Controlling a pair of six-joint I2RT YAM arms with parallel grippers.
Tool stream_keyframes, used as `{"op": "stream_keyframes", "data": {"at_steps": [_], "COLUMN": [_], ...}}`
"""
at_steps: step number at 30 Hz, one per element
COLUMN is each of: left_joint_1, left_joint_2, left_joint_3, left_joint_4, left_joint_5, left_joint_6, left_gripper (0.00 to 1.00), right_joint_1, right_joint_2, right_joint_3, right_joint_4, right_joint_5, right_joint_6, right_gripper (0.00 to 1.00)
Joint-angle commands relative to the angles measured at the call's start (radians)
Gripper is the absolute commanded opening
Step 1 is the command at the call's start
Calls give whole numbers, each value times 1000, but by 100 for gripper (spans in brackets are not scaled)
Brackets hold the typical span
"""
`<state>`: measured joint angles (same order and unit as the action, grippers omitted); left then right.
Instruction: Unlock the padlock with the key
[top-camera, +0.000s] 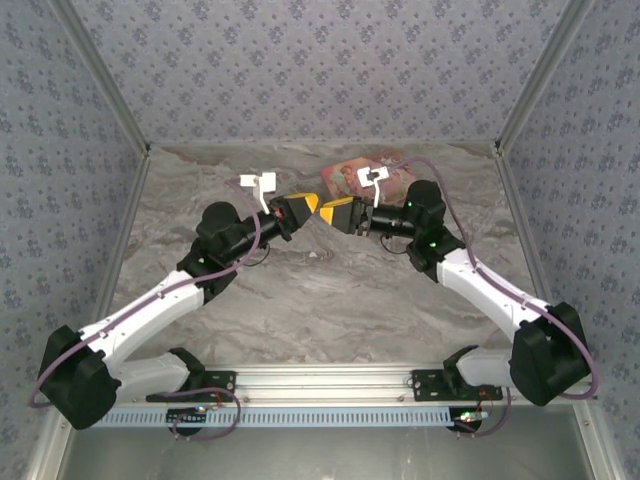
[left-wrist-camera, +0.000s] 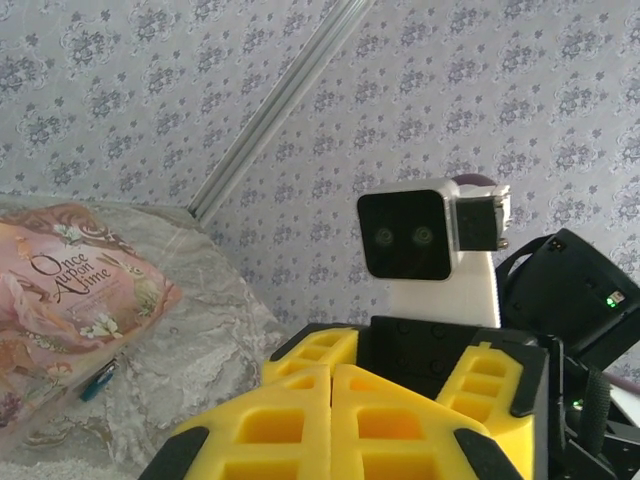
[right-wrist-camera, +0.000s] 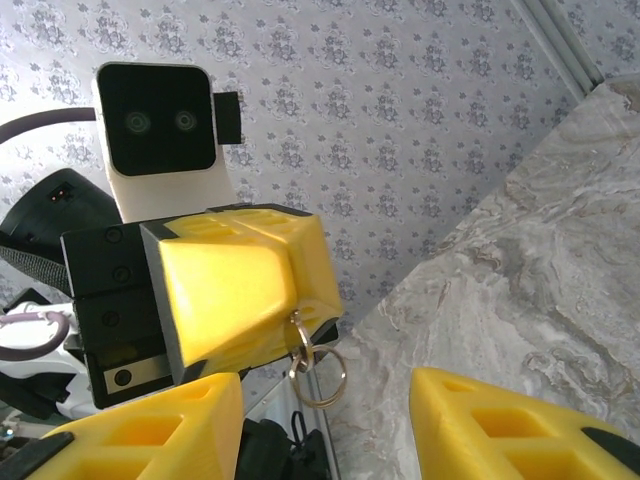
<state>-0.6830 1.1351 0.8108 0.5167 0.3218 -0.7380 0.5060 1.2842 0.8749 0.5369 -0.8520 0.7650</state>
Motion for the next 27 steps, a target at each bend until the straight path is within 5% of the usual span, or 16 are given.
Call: {"op": "stream_keyframes", "data": {"at_steps": [1,27], "left_joint_1": [-6,-7], "left_joint_2": [8,23], "left_joint_3": [24,-15], "left_joint_4": [52,125], "left_joint_5": [7,-46], "left_joint_6": [-9,-72], "left_gripper": [0,0], "right_joint_1": [13,27], "right_joint_2": [16,39], "right_joint_3": [38,44], "right_joint_4": [63,56], "right_joint_5": [-1,32], "right_joint_6": [32,51], "right_gripper": [47,12]}}
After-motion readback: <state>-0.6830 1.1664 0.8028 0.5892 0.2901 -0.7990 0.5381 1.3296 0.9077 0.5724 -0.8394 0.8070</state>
